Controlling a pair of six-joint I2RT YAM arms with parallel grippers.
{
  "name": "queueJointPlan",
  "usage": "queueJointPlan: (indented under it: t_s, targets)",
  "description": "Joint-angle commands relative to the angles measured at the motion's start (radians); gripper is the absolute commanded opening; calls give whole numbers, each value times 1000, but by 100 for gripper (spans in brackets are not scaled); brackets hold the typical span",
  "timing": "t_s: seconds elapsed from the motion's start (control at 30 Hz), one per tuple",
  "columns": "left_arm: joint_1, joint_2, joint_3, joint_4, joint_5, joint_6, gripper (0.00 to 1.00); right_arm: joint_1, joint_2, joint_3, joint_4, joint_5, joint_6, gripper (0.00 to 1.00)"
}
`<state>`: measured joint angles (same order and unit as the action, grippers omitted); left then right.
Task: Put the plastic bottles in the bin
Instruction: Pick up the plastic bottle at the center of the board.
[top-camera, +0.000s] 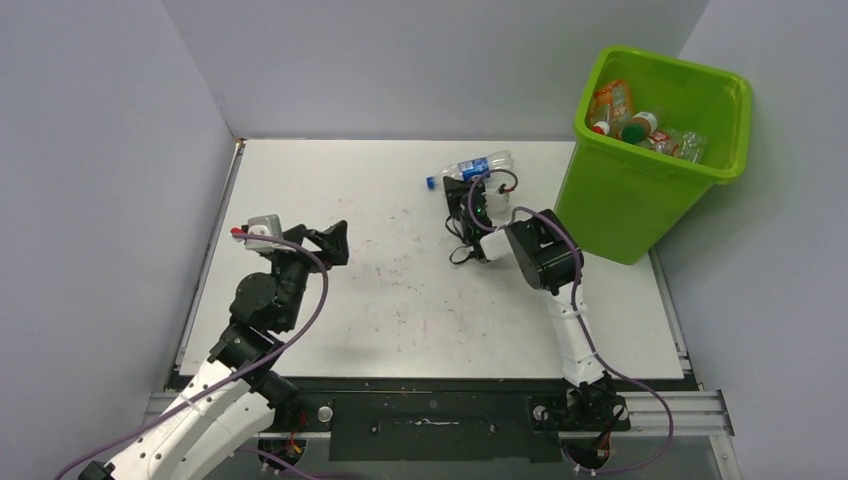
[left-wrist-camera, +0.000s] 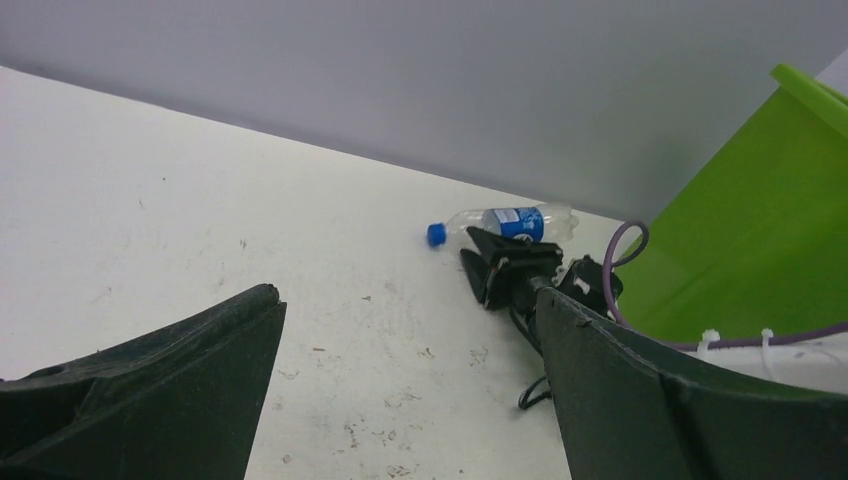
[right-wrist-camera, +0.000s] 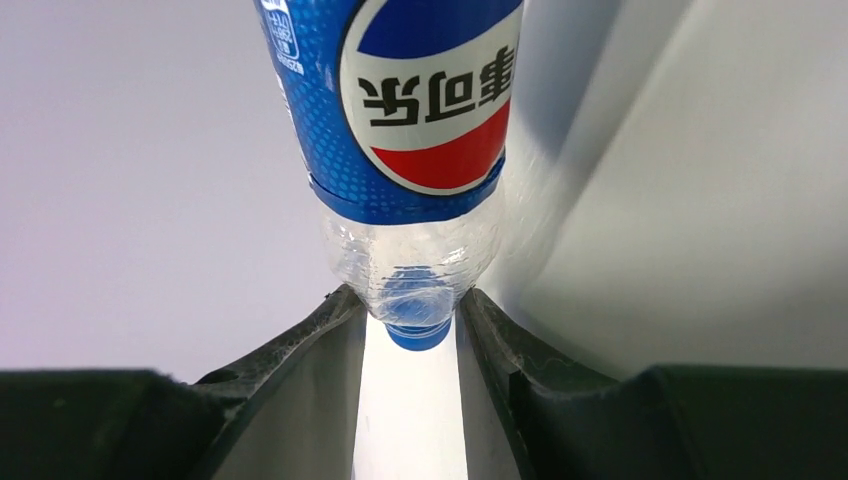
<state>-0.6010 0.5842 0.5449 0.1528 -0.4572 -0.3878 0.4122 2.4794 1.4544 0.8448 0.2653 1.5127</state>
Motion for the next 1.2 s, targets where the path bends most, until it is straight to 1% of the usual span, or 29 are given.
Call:
queueJointPlan:
  t_s: [0.0, 0.07, 0.13, 0.17, 0.23, 0.3, 0.37, 0.47, 0.6, 0.7, 0.8, 0.9, 1.03, 1.17]
  targets:
    - [-2, -44, 10, 26, -16, 12, 96, 91, -168, -236, 190, -97, -112, 5]
    - [-2, -63, 10, 25, -28, 24, 96, 134, -238, -358, 246, -148, -171, 5]
    - [-3, -80, 9, 22, -29, 46, 96, 162, -303, -465, 314, -288, -283, 5]
    - [-3, -87, 9, 20, -24, 59, 96, 170, -340, -508, 320, -356, -342, 5]
    - [-6, -96, 12, 11, -7, 82, 96, 179, -429, -596, 288, -468, -463, 5]
    - [-7, -96, 21, -1, 20, 95, 96, 187, -537, -681, 236, -542, -577, 5]
    - [-8, -84, 39, -22, 68, 94, 96, 192, -660, -747, 154, -604, -701, 5]
    - [-8, -32, 102, -80, 199, 81, 96, 214, -846, -788, -65, -672, -874, 5]
    - [-6, 96, 217, -150, 482, 49, 96, 273, -1046, -762, -375, -723, -1070, 5]
    - [-5, 167, 268, -151, 646, 25, 96, 303, -1163, -753, -518, -758, -1147, 5]
    - [-4, 194, 259, -84, 743, -18, 96, 327, -1251, -758, -610, -766, -1190, 5]
    - [-2, 215, 253, -26, 768, -50, 96, 342, -1311, -766, -664, -768, -1225, 5]
    - [0, 285, 287, -35, 807, -86, 96, 360, -1360, -768, -707, -772, -1259, 5]
    - [0, 351, 286, 1, 838, -132, 96, 369, -1397, -772, -727, -762, -1273, 5]
